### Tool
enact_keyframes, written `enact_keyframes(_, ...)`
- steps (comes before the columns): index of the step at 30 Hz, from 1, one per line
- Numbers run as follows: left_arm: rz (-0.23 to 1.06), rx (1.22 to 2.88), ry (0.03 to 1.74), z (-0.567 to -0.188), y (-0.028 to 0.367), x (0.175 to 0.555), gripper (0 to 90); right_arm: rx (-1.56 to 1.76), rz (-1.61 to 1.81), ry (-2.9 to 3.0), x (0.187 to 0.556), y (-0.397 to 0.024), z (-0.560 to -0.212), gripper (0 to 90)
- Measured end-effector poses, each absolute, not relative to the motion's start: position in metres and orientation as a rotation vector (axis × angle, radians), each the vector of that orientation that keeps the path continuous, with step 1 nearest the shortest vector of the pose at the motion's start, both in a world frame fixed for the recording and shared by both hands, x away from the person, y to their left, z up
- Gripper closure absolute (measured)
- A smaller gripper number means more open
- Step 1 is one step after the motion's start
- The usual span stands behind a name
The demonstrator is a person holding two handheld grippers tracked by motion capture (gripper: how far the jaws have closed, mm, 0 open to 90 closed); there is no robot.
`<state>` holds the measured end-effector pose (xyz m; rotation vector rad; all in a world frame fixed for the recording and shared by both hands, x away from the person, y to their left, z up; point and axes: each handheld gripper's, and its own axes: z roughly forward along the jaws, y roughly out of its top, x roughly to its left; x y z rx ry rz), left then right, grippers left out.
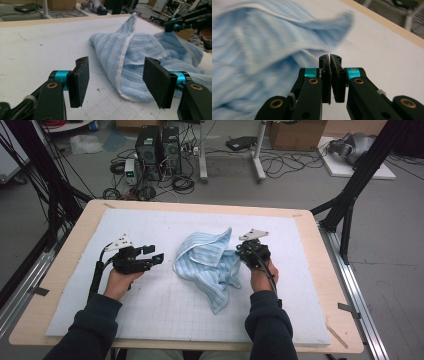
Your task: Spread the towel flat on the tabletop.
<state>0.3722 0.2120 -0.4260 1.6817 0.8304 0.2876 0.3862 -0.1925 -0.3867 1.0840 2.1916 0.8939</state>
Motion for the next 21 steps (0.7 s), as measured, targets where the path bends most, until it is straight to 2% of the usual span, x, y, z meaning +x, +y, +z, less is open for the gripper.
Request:
enact_keyframes(6,0.285,1.683,0.831,-0.426,0.212,0.372,38.6,1.313,0.838,2.096,0.405,-0.233,-0.403,86.8)
enact_keyframes(8,0.283,1.682,0.829,-0.426,0.212,0.372,38.6,1.321,0.88,2.089,0.402,-0.238,-0.405,77.7)
enact_keyframes(10,0.282,1.681,0.829,-0.426,0.212,0.372,38.7,1.289,0.919,2.079,0.393,-0.238,-0.403,69.8)
enact_keyframes(14,0.267,1.688,0.806,-0.424,0.207,0.369,40.3,1.207,1.001,2.069,0.368,-0.24,-0.394,62.5)
enact_keyframes(21,0.192,1.729,0.732,-0.424,0.174,0.363,38.1,1.118,1.054,2.042,0.327,-0.25,-0.39,57.6)
